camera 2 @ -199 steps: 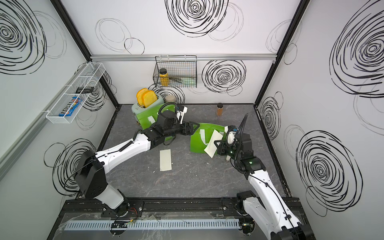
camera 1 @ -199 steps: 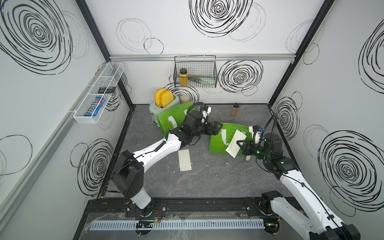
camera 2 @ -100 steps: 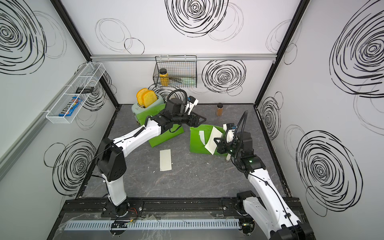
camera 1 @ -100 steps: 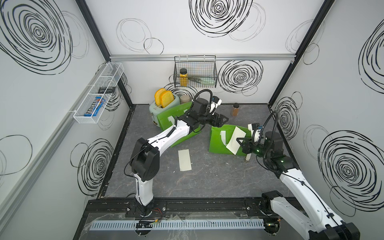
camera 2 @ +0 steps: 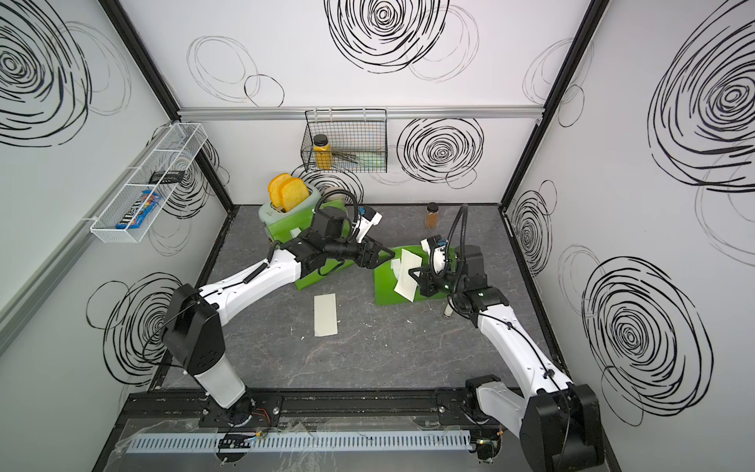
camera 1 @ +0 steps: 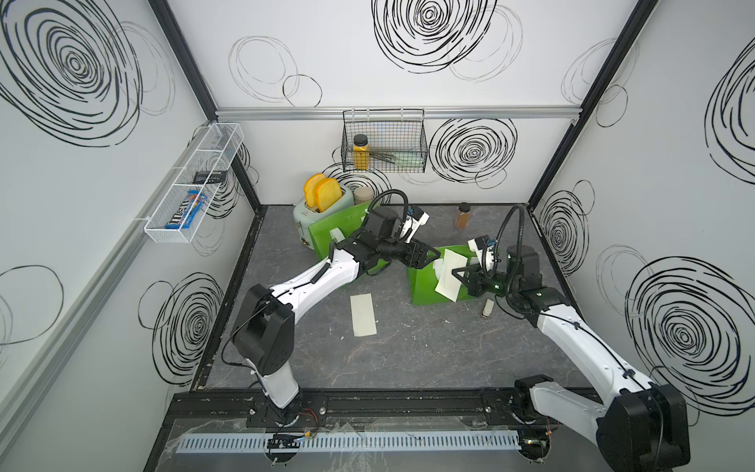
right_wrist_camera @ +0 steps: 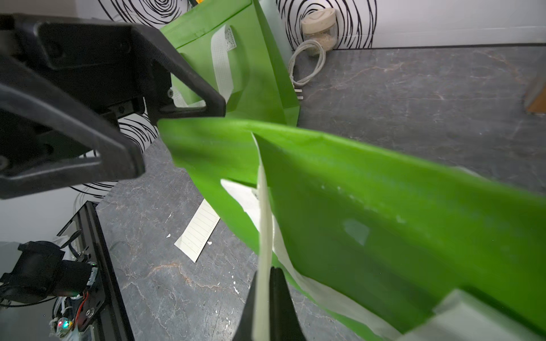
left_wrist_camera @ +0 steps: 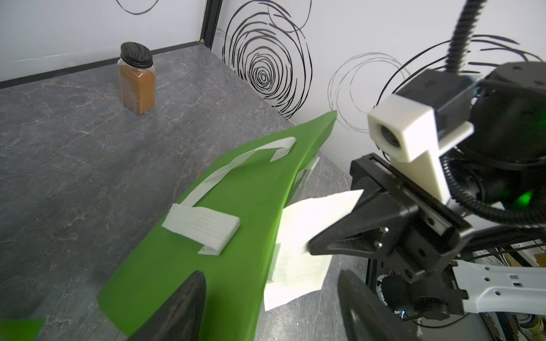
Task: Staple the receipts to the bags
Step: Adjust the takeout bag at the center of the board, then hold the receipt from the takeout bag.
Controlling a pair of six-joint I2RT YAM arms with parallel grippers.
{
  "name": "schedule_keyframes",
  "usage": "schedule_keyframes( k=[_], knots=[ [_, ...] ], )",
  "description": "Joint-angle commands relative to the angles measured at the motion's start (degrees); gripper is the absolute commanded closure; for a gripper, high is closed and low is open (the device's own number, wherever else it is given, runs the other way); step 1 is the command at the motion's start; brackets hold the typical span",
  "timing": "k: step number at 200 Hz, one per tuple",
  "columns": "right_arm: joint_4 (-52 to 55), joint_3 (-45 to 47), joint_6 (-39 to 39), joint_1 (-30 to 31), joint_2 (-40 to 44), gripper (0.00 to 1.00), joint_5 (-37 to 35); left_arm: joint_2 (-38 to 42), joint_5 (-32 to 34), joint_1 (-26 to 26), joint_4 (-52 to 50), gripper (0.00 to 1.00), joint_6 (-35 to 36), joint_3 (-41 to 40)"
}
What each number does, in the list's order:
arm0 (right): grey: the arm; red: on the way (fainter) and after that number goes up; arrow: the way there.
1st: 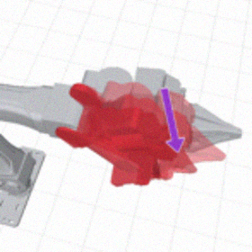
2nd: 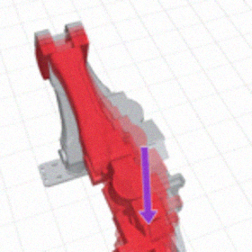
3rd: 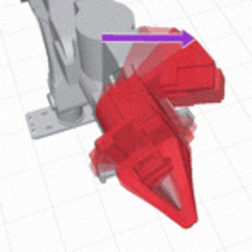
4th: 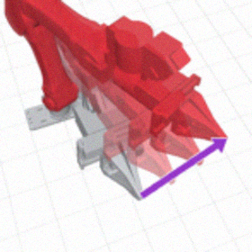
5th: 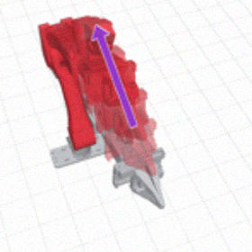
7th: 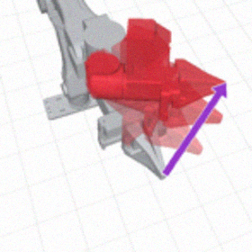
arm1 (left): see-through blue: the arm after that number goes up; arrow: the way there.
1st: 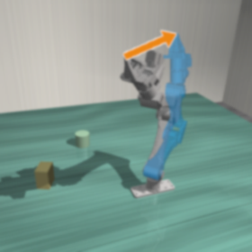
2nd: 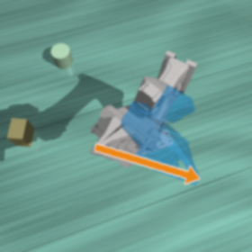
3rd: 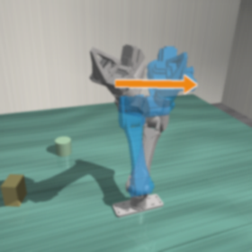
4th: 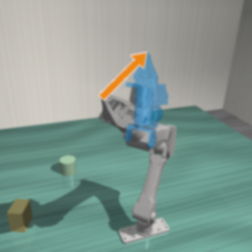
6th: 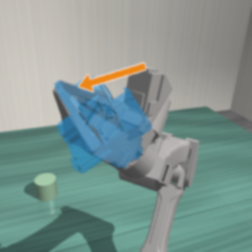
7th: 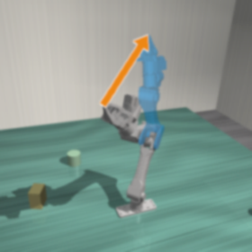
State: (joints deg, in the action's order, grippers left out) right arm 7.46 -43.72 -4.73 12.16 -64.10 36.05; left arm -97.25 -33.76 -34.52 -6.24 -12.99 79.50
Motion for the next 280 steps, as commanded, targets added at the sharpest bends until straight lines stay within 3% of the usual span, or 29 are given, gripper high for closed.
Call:
schedule_keyframes(
  k=[1, 33, 124, 164, 231, 280],
  knots=[
    [3.1, -3.0, 4.1, 0.2, -2.2, 1.00, 2.5, 1.5, -0.5, 1.9, 1.6, 0.24, 1.6, 0.2],
    [5.9, -5.6, 6.5, 0.1, -4.3, 1.00, 2.0, -1.5, -1.8, 3.8, 1.2, 0.24, 2.2, 6.6],
    [8.5, -9.0, 7.7, -2.0, -6.8, 1.00, 1.4, -14.3, -1.6, 1.3, -6.4, 0.28, 10.6, 25.8],
    [8.3, -8.5, 7.4, -3.2, -5.9, 1.00, -0.3, -16.4, -3.1, -0.2, -8.0, 0.29, 13.2, 26.9],
    [7.9, -9.6, 6.9, -3.5, -7.4, 1.00, 1.9, -18.7, 1.6, 0.6, -7.7, 0.26, 13.7, 30.0],
    [7.6, -10.0, 6.3, -3.5, -7.7, 1.00, 3.1, -22.9, 2.2, 1.4, -11.2, 0.24, 16.1, 36.3]
  ],
)
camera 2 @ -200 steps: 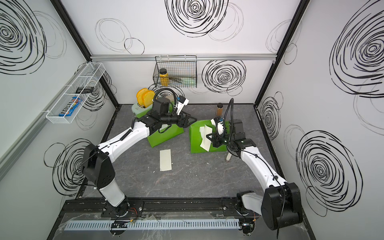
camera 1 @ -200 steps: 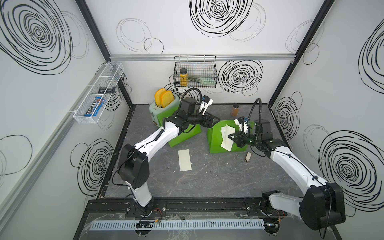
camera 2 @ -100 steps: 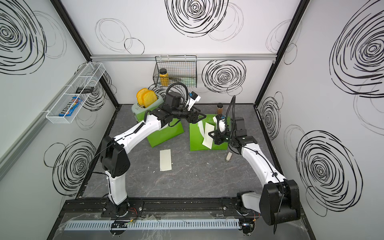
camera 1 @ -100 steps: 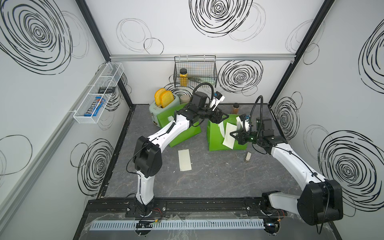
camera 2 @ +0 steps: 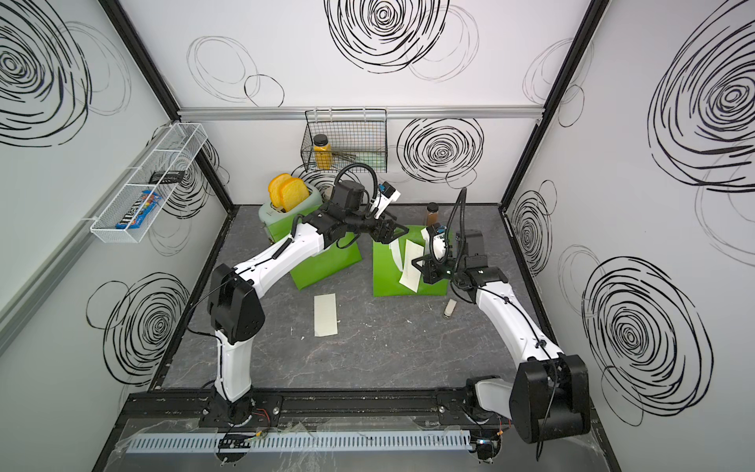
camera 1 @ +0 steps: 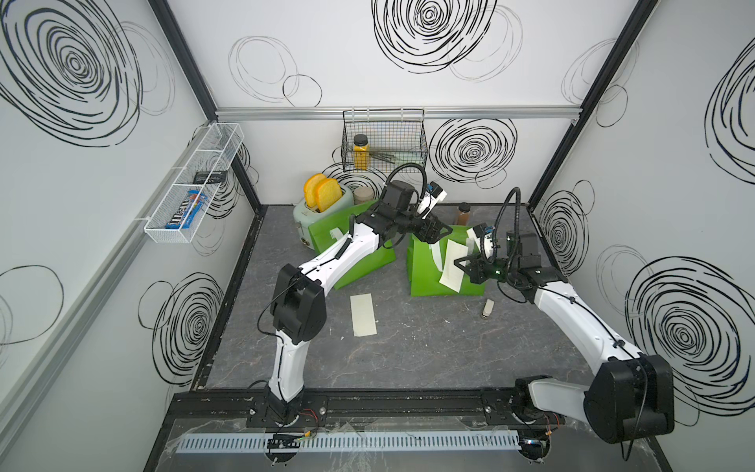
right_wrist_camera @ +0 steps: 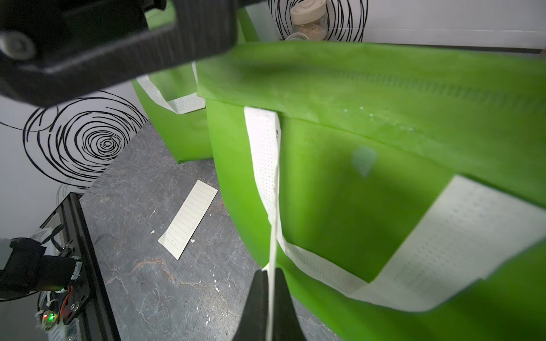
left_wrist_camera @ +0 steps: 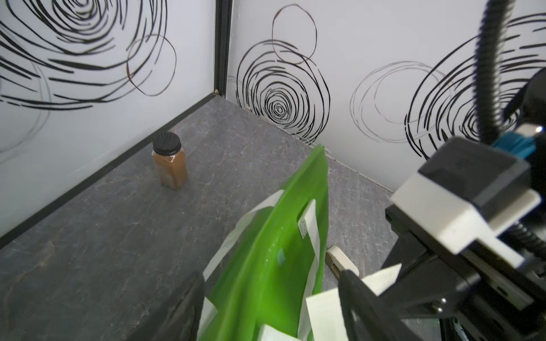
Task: Staple the receipts to the bags
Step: Hold the receipt from the takeout bag.
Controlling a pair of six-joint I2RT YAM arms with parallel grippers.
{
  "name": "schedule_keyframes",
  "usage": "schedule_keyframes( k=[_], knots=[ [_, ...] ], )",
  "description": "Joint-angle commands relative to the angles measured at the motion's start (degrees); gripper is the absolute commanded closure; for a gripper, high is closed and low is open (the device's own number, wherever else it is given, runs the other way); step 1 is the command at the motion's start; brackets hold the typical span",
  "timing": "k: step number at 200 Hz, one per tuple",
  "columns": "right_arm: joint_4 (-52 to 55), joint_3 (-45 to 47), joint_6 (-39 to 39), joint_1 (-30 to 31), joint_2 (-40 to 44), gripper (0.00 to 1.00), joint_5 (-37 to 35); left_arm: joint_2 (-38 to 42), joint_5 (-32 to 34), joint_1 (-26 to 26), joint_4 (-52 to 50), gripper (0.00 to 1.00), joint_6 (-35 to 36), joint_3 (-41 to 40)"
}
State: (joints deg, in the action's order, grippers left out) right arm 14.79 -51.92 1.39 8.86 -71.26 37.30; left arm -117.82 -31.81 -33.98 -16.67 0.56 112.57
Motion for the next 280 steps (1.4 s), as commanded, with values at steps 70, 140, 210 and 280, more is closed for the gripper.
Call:
schedule_keyframes(
  k=[70, 140, 210, 280],
  knots=[
    [0.1, -4.6, 0.4, -0.5, -4.1, 1.00, 4.3, -3.0, -8.3, 1.4, -5.6, 0.30, 5.7, 1.3],
    [0.3, -5.1, 1.0, -1.5, -5.8, 1.00, 6.0, -1.8, -8.3, 0.6, -7.2, 0.38, 6.8, -0.7],
    [0.3, -4.6, 1.7, -2.0, -6.9, 1.00, 6.3, -1.9, -7.7, -0.8, -8.8, 0.47, 7.5, 0.8],
    [-0.2, -3.4, 0.9, -2.1, -7.0, 1.00, 5.0, -1.4, -7.2, -1.0, -9.3, 0.57, 7.7, 1.5]
  ],
)
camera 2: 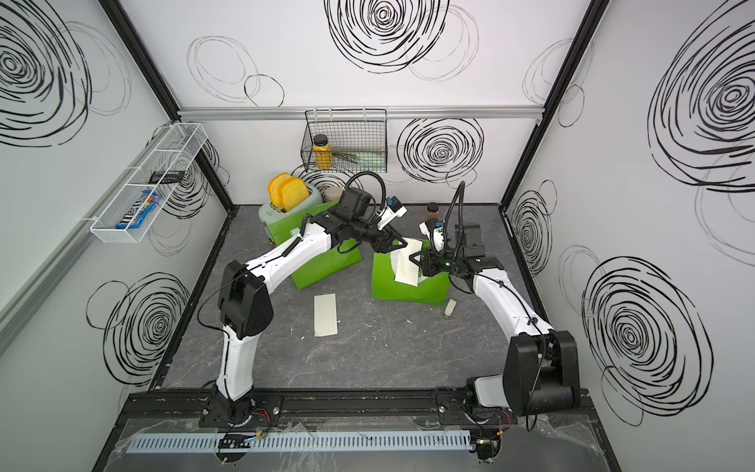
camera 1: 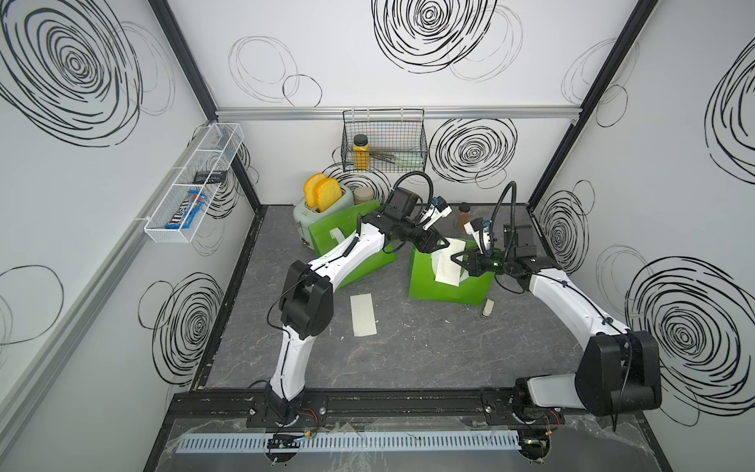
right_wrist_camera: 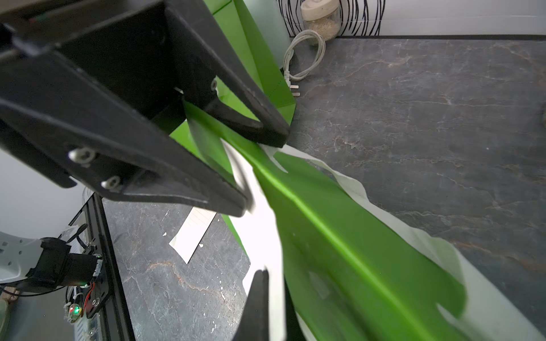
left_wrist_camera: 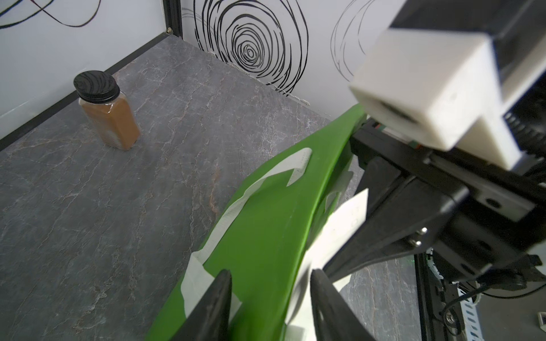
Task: Staple the receipts to the bags
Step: Hold the receipt from the takeout bag.
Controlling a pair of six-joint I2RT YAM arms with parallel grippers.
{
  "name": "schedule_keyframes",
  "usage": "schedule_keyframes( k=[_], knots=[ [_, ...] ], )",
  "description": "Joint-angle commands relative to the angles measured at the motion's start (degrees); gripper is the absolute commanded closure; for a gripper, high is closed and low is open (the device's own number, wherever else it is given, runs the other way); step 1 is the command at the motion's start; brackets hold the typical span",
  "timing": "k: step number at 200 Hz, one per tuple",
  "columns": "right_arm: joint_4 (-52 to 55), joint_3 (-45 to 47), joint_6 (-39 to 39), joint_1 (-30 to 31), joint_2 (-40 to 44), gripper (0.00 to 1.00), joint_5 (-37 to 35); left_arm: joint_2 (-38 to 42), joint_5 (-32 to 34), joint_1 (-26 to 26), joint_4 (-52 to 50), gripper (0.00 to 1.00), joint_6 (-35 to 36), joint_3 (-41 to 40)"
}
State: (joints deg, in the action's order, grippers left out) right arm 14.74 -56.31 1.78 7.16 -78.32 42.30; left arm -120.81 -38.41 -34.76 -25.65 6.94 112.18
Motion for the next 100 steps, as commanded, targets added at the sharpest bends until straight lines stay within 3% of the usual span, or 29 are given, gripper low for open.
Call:
schedule_keyframes(
  k=[1, 32, 100],
  knots=[
    [-0.3, 1.0, 0.5, -0.4, 0.0, 1.00, 0.0, 1.5, -0.6, -0.3, -0.4, 0.57, 1.3, 1.9],
    [-0.5, 1.4, 0.0, -0.6, -0.1, 1.00, -0.2, 1.4, -0.5, -0.4, -0.3, 0.64, 1.2, 1.8],
    [0.0, 0.1, 0.2, -0.6, -0.6, 1.00, -0.5, 1.3, 0.1, -1.1, -1.1, 0.62, 2.5, 1.5]
  ],
)
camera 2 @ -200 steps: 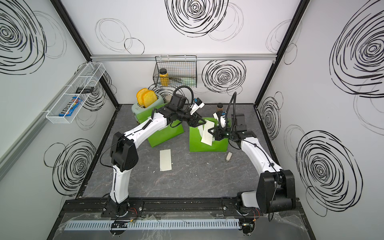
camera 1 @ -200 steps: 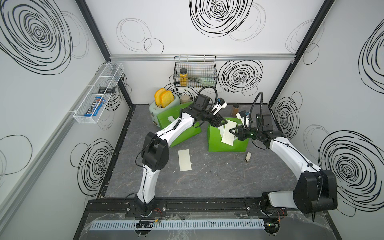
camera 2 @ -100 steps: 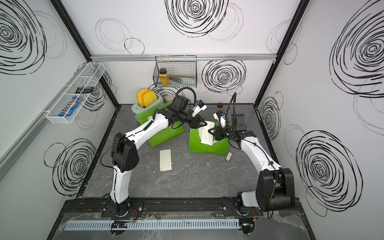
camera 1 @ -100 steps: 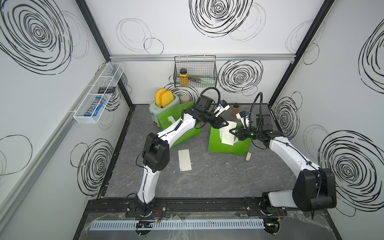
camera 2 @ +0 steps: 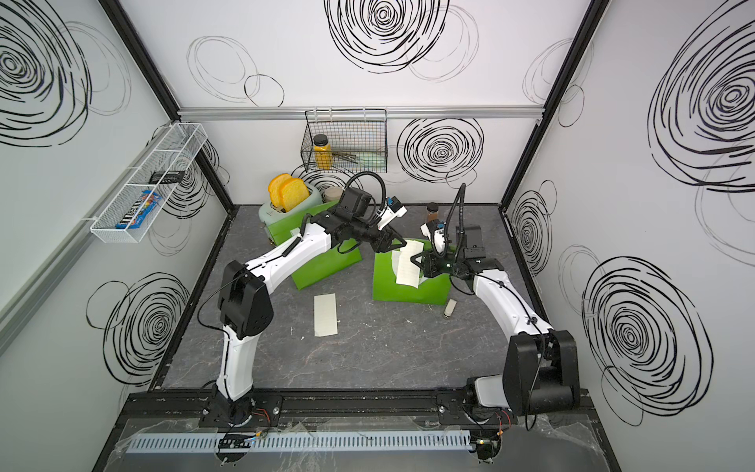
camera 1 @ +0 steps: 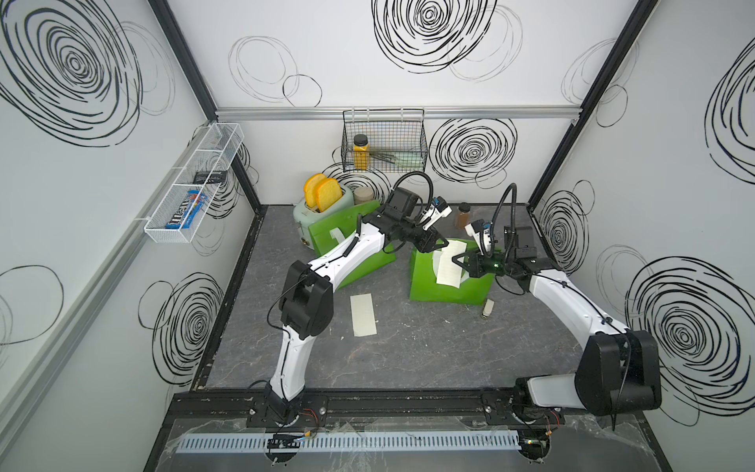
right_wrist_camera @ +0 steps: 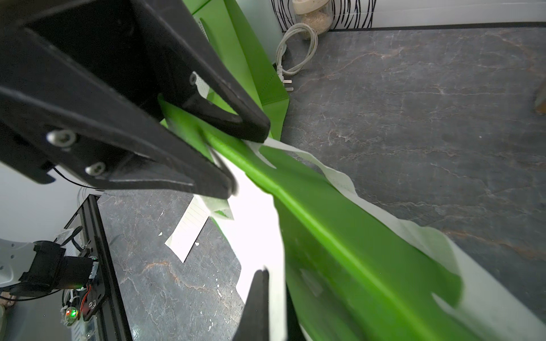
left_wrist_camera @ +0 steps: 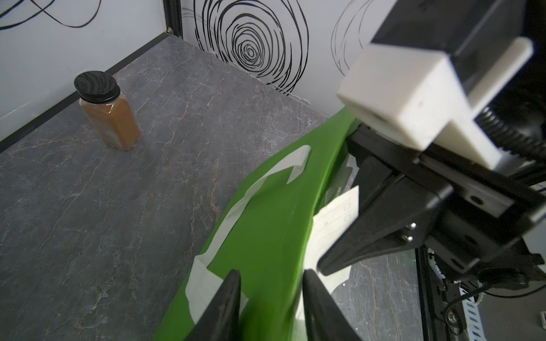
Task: Staple the receipts to the bags
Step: Hold the receipt from the takeout bag.
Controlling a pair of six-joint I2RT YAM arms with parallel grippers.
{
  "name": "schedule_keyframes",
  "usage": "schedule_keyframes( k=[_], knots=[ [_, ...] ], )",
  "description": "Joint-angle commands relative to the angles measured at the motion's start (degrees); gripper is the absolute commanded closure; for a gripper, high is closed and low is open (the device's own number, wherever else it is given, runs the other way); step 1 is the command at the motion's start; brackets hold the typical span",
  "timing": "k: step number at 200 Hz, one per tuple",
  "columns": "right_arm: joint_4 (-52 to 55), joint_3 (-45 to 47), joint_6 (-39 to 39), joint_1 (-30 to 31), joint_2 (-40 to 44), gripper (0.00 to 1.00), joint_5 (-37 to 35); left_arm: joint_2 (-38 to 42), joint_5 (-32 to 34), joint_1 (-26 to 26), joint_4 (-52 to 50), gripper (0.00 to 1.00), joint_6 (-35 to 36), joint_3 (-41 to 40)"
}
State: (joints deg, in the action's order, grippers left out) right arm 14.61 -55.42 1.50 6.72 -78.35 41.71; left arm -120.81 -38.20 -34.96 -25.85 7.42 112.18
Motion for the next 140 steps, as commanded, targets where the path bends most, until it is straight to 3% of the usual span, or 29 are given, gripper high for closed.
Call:
schedule_keyframes(
  k=[1, 59, 97, 140],
  knots=[
    [0.2, -0.8, 0.4, -0.1, -0.6, 1.00, 0.1, 1.2, -0.1, -1.0, -0.9, 0.62, 2.0, 1.5],
    [0.5, -1.3, 0.7, 0.2, -1.0, 1.00, 0.1, 1.0, 0.0, -1.3, -0.8, 0.63, 1.9, 1.5],
    [1.1, -2.0, 1.0, 0.4, -1.2, 1.00, -0.1, 0.8, 0.9, -1.7, -1.2, 0.78, 2.4, 1.5],
    [1.5, -2.7, 1.3, 0.6, -1.2, 1.00, -1.0, 0.8, 1.0, -1.7, -1.3, 0.79, 2.6, 1.6]
  ],
)
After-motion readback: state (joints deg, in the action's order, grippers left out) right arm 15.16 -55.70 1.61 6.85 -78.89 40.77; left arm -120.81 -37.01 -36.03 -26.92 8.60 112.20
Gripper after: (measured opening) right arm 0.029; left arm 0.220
